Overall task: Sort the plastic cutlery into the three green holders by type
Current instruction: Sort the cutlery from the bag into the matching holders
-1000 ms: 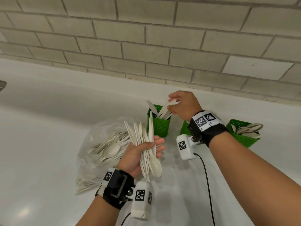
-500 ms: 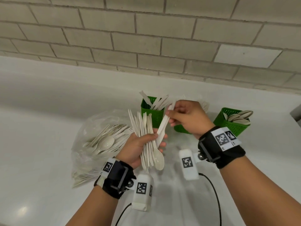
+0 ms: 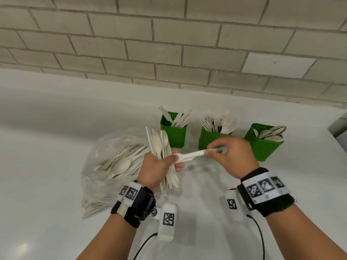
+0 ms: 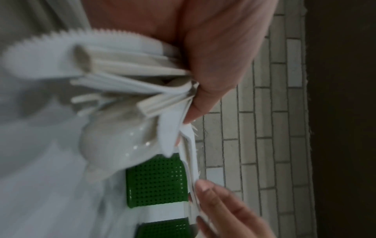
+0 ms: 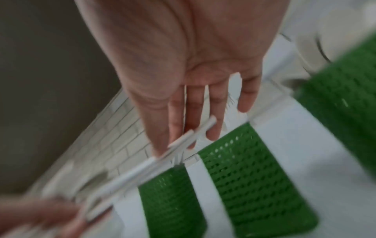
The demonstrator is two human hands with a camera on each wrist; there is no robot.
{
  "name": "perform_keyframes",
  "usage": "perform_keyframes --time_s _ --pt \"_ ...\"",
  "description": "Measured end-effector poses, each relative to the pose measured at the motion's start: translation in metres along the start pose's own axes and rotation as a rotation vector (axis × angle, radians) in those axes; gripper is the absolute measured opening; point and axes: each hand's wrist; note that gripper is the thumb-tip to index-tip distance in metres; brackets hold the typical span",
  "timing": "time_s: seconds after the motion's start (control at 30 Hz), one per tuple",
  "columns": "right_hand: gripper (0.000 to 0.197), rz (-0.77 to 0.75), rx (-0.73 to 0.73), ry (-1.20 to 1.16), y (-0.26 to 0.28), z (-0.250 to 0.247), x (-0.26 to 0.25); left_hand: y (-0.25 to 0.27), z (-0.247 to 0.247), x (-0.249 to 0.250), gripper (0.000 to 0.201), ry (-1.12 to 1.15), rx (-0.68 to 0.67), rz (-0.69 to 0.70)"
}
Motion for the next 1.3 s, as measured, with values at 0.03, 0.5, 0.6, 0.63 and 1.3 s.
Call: perform_keyframes --time_s 0.03,0.5,0.6,0.63,1.3 --pt "0.013 -0.062 -0.078 0.141 0.003 0.002 -0.004 0.000 0.002 0.000 0.008 -0.027 -0.014 0.004" --pt "0.012 0.349 -0.181 -0.836 0.025 0.035 -0.022 0.001 0.008 0.006 0.047 0.517 -0.092 -0.115" --pt "0.014 0.374 -0.187 -0.969 0.026 0.036 -0.028 -0.002 0.010 0.004 0.052 0.440 -0.032 -0.074" --pt "0.014 0.377 -0.192 -1.000 0.026 0.037 -0.030 -0.002 0.012 0.001 0.047 0.388 -0.024 -0.049" --pt "0.022 0.323 0.208 -0.954 0.017 0.008 -0.013 -0.070 0.017 0.116 0.011 0.043 0.123 0.378"
Point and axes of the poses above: each hand's wrist, its own y-axis away from the middle knuckle, its own z-axis out of the palm, x = y × z, and after that the axes turned 2 degrees about -x, right-handed
